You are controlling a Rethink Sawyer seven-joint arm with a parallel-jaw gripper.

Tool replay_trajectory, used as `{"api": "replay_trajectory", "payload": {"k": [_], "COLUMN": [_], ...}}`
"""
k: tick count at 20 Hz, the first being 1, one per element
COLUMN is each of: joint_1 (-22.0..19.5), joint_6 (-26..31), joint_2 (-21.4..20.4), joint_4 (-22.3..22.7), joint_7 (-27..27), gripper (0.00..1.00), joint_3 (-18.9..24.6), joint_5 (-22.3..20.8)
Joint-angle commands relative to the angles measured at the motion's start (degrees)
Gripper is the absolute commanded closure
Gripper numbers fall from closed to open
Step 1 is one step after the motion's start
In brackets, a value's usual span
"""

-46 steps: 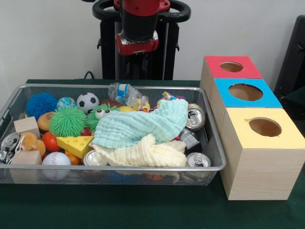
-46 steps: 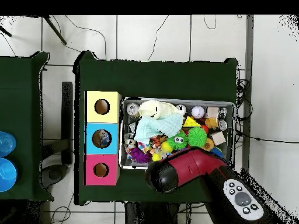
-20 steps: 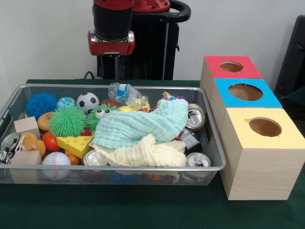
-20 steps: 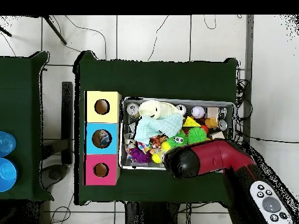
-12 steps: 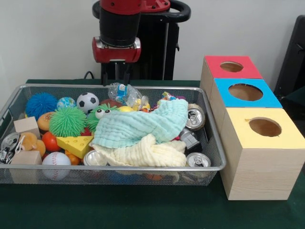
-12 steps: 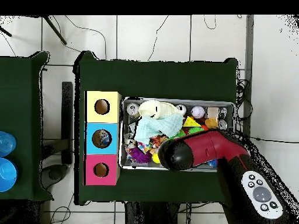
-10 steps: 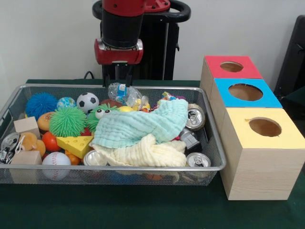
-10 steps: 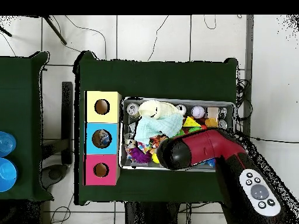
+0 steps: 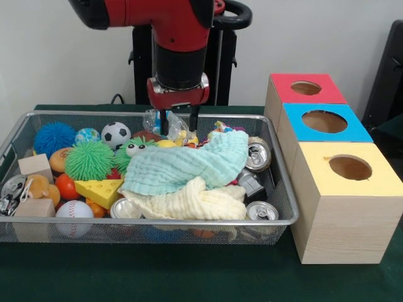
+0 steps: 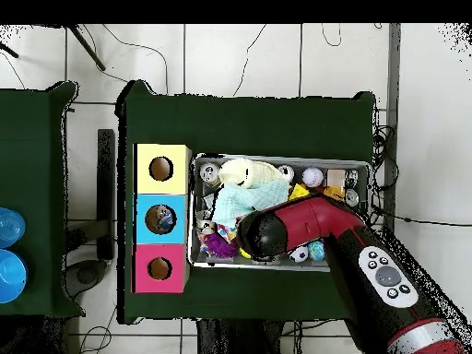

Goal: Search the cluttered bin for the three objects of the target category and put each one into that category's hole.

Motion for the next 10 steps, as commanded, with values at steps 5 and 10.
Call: {"api": "replay_trajectory", "payload": {"k": [5, 10], "joint_1": [-5.0, -7.1], "joint_6": [2.5, 3.6], "joint_2": [4.5, 2.3], "joint_4": [-0.6, 3.0], "joint_7": [-19.6, -19.0], "gripper": [0.00, 0.00], "joint_3": [5.2, 7.3], "joint_5": [-1.9, -0.4]}}
